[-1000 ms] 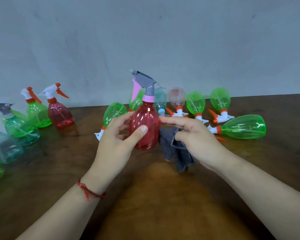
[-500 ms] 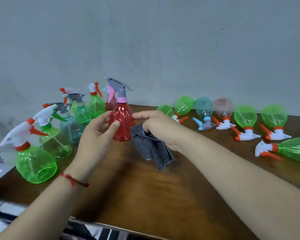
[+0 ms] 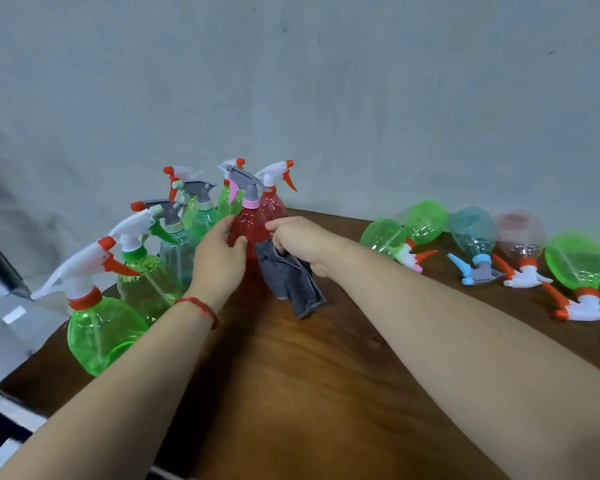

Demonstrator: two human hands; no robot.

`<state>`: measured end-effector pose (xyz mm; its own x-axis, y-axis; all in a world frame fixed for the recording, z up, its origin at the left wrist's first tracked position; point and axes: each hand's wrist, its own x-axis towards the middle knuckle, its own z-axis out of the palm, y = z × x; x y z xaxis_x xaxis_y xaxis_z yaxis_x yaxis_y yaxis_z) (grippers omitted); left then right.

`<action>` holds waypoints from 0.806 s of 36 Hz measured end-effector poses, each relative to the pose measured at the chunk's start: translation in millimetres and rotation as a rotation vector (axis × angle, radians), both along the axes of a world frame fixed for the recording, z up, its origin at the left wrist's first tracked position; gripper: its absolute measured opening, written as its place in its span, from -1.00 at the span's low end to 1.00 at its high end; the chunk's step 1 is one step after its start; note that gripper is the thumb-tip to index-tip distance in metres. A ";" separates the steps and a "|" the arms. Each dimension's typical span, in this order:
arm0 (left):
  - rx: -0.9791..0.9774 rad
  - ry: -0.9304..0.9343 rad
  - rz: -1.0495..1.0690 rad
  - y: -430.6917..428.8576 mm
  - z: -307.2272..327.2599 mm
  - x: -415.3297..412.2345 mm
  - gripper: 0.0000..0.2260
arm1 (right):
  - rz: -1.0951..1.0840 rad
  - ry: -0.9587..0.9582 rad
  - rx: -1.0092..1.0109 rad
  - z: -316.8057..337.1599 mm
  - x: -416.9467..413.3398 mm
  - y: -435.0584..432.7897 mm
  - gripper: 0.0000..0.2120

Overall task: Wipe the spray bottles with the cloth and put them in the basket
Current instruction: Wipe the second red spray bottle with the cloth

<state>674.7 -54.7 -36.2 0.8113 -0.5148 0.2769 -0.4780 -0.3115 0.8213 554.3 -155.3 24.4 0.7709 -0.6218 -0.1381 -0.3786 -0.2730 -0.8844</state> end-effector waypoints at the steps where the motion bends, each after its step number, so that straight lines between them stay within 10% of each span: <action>1: -0.002 0.005 0.013 -3.6 -3.0 5.0 -0.53 | 0.007 0.014 -0.015 -1.0 4.1 -1.2 -0.47; 14: -0.101 -0.001 0.072 7.7 -5.8 -19.6 -0.62 | -0.128 -0.191 0.239 -9.5 -9.5 -14.4 -0.45; 21: -0.304 0.380 -0.400 13.4 15.5 -83.3 -0.81 | -0.055 -0.409 0.495 9.9 -72.4 -12.3 -0.53; 29: -0.214 -0.303 -0.544 14.2 48.0 -136.1 -0.56 | -0.097 -0.487 0.390 15.9 -150.0 -0.2 -0.71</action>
<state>538.6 -40.5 11.8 0.3213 -0.7374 0.5942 -0.7409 0.1951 0.6427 404.3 -155.5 40.3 0.7451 -0.6668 -0.0164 0.0853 0.1196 -0.9892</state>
